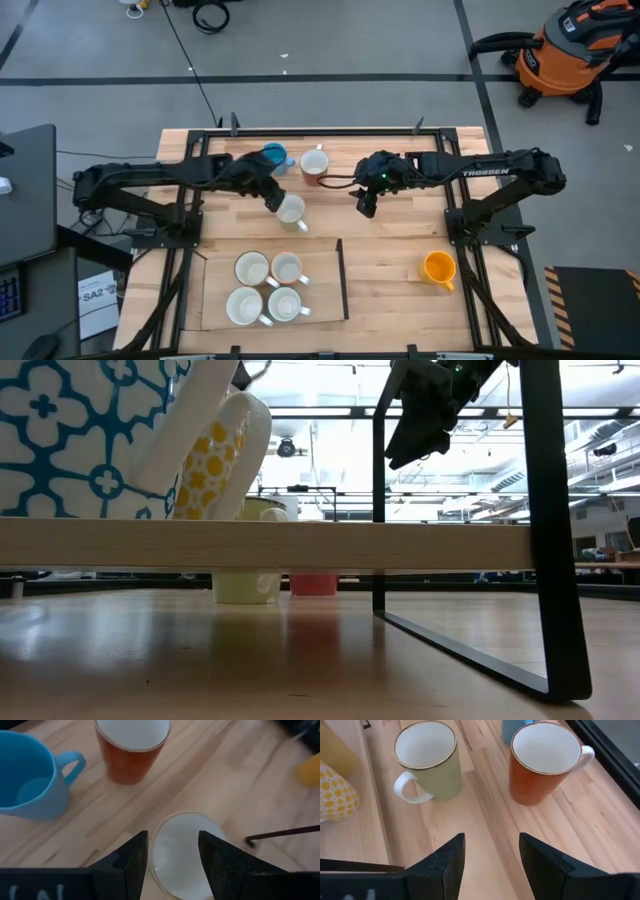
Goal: Place coffee mugs
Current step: Put the light green mug on the shelf
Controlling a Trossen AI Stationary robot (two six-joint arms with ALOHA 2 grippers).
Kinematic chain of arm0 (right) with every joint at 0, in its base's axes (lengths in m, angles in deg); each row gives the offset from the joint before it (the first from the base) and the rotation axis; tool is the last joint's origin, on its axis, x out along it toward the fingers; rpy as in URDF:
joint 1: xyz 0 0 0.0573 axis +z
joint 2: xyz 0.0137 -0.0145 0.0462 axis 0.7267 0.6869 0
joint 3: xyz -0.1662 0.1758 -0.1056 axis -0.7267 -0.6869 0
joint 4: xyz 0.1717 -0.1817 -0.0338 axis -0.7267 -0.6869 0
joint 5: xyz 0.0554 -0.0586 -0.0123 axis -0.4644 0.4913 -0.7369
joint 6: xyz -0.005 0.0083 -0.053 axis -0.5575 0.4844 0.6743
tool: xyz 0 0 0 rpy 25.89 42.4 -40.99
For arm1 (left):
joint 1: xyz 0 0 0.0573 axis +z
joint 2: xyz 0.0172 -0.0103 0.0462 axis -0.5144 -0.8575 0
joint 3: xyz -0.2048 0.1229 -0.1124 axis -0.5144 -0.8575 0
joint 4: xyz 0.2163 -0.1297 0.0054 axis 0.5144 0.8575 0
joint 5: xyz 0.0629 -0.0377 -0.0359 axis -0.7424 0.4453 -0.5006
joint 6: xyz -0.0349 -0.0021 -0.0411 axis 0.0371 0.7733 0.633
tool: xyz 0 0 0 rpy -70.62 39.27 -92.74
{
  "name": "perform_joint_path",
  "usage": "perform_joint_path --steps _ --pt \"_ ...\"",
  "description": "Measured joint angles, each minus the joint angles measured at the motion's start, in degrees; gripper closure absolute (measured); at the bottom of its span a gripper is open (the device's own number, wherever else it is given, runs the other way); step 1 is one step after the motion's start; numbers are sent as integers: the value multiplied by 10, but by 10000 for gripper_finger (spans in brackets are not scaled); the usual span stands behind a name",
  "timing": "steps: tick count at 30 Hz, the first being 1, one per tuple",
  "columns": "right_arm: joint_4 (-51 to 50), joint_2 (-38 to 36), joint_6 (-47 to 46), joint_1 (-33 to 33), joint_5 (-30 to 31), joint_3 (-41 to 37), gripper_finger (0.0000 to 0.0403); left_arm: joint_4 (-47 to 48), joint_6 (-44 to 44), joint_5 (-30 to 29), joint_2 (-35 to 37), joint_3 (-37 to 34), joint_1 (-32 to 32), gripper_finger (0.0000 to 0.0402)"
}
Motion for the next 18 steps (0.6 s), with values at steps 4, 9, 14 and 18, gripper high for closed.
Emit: perform_joint_path --steps 4,9,14,18 --pt "0 0 0 0 0 0 210 0 -16 0 -33 0 4 221" --pt "0 0 1 0 0 0 211 1 -19 0 -61 0 3 221" --pt "0 0 1 0 0 0 210 3 -19 0 -89 0 3 221" --pt "0 0 1 0 0 0 211 6 -19 0 -110 0 3 221"
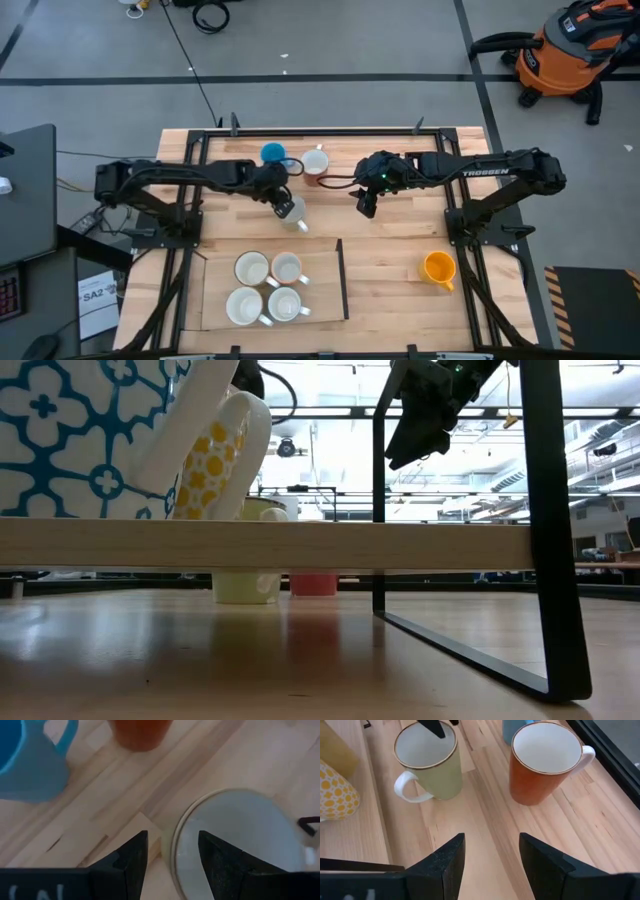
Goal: Place coffee mugs
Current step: Put the light green mug on the shelf
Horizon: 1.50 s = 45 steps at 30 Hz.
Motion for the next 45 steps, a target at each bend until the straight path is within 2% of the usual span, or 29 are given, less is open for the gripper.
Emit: perform_joint_path --steps 11,27,37,45 --pt "0 0 0 0 0 0 211 20 3 0 -35 0 0 232" --pt "7 0 0 0 0 0 211 24 6 -3 -34 0 0 363" --pt "7 0 0 0 0 0 211 33 7 -1 -34 14 0 361" --pt "8 0 0 0 0 0 211 106 3 -1 -21 87 -1 365"
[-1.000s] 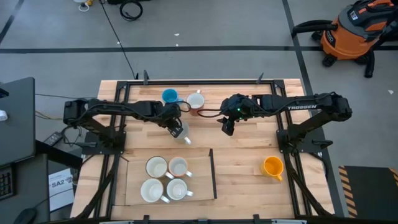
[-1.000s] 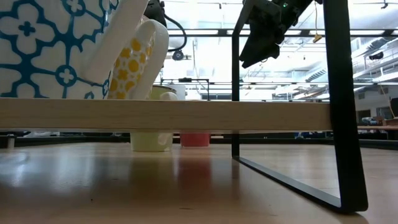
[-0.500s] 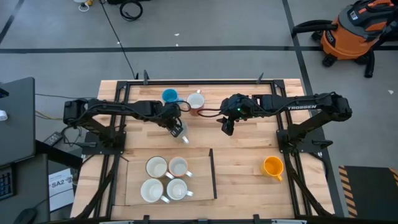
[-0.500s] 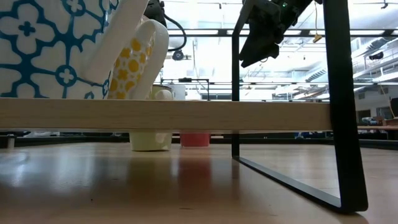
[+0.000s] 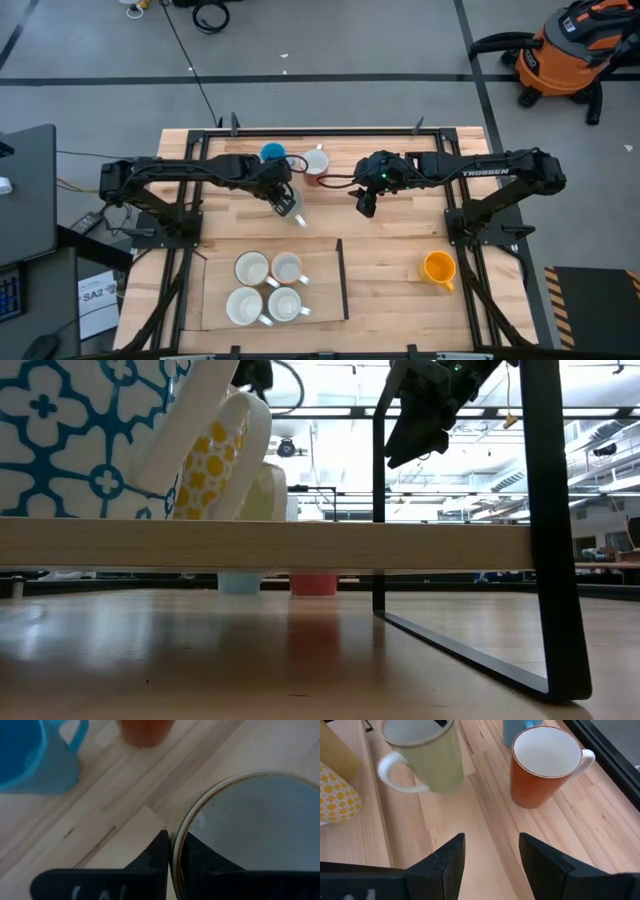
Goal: Place coffee mugs
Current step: Put the light green mug on the shelf
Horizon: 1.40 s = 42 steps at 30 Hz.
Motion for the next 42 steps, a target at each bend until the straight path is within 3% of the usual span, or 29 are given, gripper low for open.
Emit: perform_joint_path --steps 13,23,32,42 --pt "0 0 0 0 0 0 211 197 7 -51 0 219 -75 364" --pt "0 0 0 0 0 0 211 319 99 -63 0 345 -170 364" --pt "0 0 0 0 0 0 211 409 258 -77 0 392 -284 364" --pt "1 0 0 0 0 0 211 423 425 -77 0 392 -407 364"
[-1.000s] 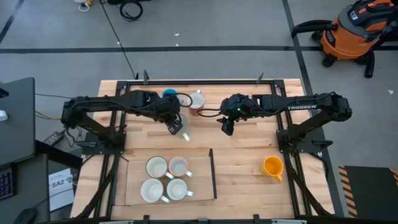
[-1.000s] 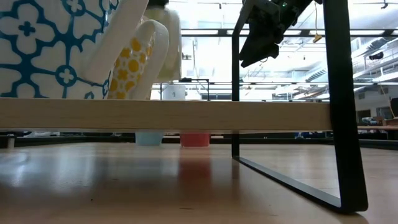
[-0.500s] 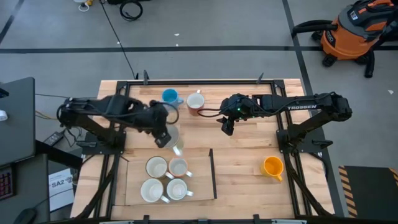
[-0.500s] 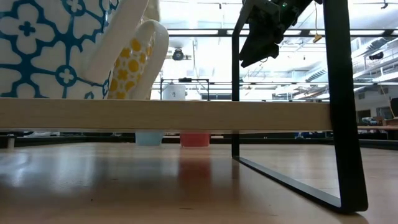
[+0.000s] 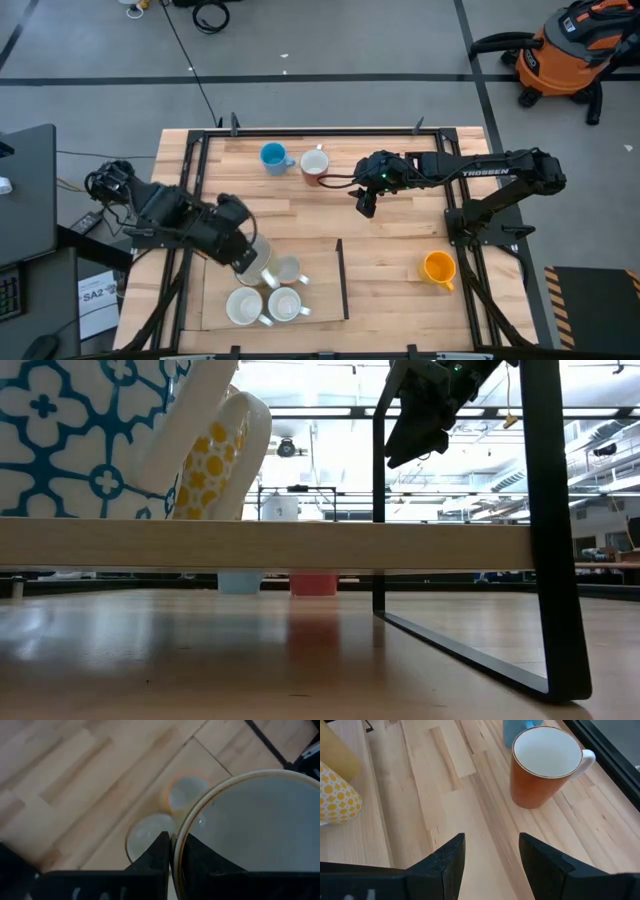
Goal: Place coffee mugs
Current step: Put the light green mug on the shelf
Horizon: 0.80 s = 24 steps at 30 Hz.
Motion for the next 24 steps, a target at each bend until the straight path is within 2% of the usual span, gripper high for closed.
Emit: perform_joint_path --steps 14,19,24 --pt "0 0 0 0 0 0 211 34 308 48 -1 0 -173 364" --pt "4 0 0 0 0 0 211 34 357 83 -1 0 -219 364" --pt "16 0 0 0 0 0 211 34 360 96 -6 0 -254 364"
